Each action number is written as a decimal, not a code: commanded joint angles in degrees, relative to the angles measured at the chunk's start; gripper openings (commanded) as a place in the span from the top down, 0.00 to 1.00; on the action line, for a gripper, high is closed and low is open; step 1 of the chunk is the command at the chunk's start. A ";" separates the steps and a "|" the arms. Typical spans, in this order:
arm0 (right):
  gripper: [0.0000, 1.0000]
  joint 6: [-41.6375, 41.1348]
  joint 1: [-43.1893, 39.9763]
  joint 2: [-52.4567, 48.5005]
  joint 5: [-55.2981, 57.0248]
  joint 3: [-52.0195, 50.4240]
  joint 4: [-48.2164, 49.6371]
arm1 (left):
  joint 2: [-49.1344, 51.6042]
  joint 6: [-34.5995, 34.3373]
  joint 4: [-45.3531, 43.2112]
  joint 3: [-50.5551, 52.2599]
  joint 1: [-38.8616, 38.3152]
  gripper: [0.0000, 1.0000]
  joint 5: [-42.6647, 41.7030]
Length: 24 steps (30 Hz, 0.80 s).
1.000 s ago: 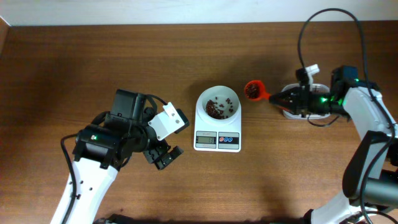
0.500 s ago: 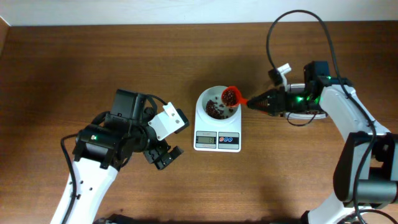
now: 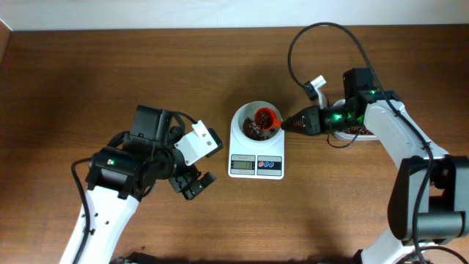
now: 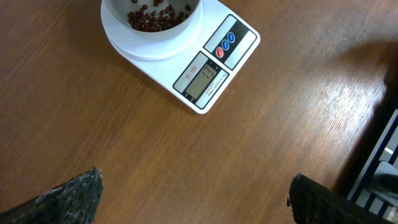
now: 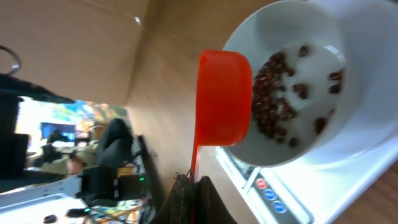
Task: Scoop and weigh 50g on scale
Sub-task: 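Tip the red scoop over the white bowl to pour the beans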
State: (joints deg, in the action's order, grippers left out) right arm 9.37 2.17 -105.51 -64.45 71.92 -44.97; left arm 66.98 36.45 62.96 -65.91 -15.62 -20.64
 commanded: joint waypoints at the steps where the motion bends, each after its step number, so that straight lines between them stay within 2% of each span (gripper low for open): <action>1: 0.96 0.72 0.55 -0.68 2.40 -0.39 2.16 | -0.24 0.90 -0.09 -0.94 0.28 0.01 -1.01; 24: 0.96 0.96 1.16 2.01 5.18 0.42 4.94 | -0.24 0.90 -0.07 -0.94 0.28 0.01 -1.01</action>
State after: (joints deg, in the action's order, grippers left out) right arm 9.45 2.26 -105.49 -59.61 71.88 -40.21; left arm 66.98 36.47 62.96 -65.91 -15.62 -20.64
